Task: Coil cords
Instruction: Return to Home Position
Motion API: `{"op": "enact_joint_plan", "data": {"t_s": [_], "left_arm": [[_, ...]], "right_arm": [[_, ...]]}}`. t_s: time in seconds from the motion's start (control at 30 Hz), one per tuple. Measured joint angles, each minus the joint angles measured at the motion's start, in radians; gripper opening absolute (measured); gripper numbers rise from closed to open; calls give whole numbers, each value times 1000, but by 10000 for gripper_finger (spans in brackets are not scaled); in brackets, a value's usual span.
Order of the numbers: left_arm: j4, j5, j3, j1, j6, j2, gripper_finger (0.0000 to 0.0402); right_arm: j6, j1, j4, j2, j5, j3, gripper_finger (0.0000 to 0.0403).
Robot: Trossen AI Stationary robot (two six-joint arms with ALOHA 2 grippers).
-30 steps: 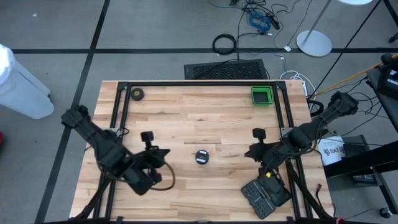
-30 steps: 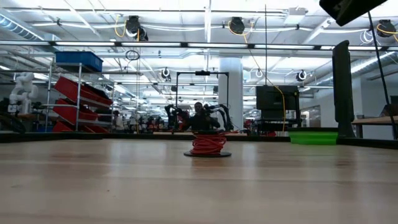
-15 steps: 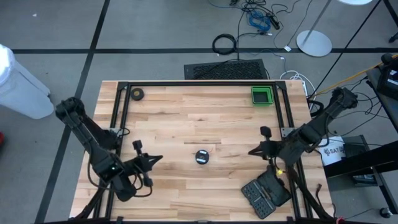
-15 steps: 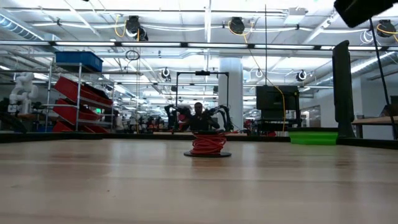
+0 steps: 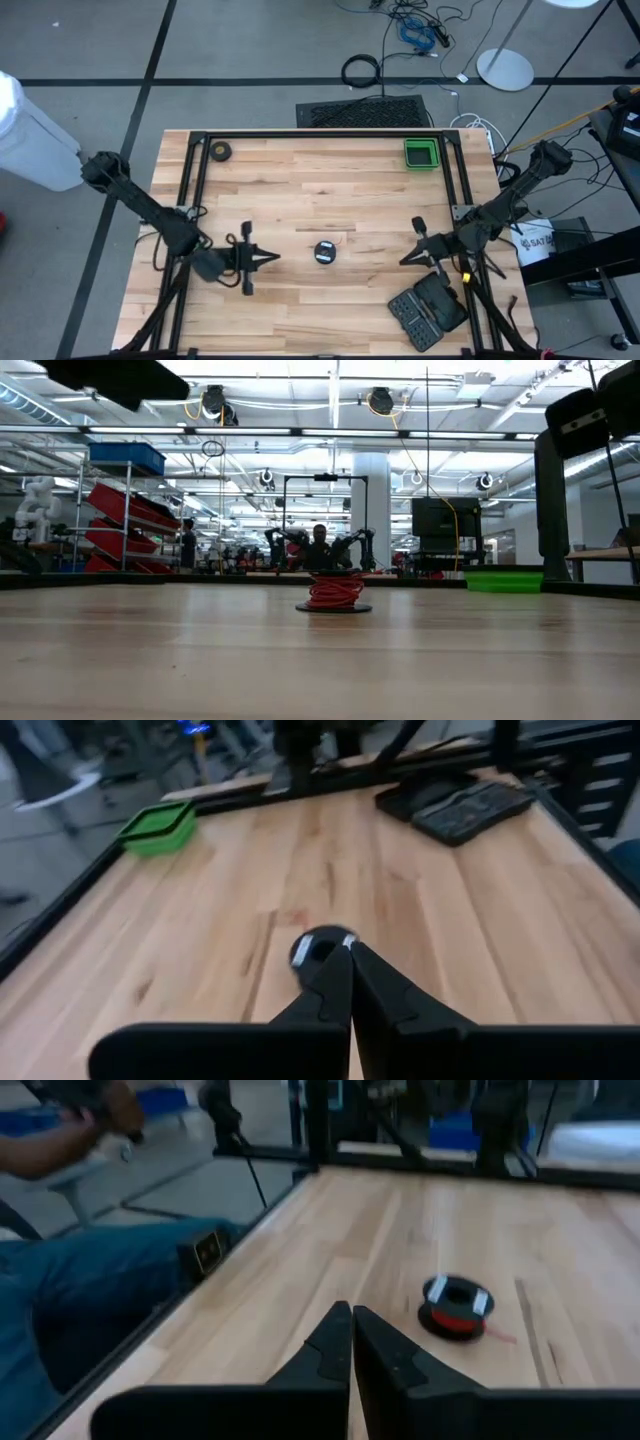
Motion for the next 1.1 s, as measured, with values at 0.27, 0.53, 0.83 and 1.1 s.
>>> {"op": "enact_joint_plan", "data": {"t_s": [0.27,0.53,0.83,1.1], "left_arm": [[143,168,-89,122,74,0,2],[515,326,-299,235,103,-4,2],[548,341,-412,255,98,-178,2],[617,341,-525,253,70,-288,2]], "right_arm": [[-40,-45,198,0,-43,-127,0],[-28,-130,211,0,-70,-150,0],[-26,-213,249,0,-159,-169,0],[17,-259,307,1,-195,-233,0]]}}
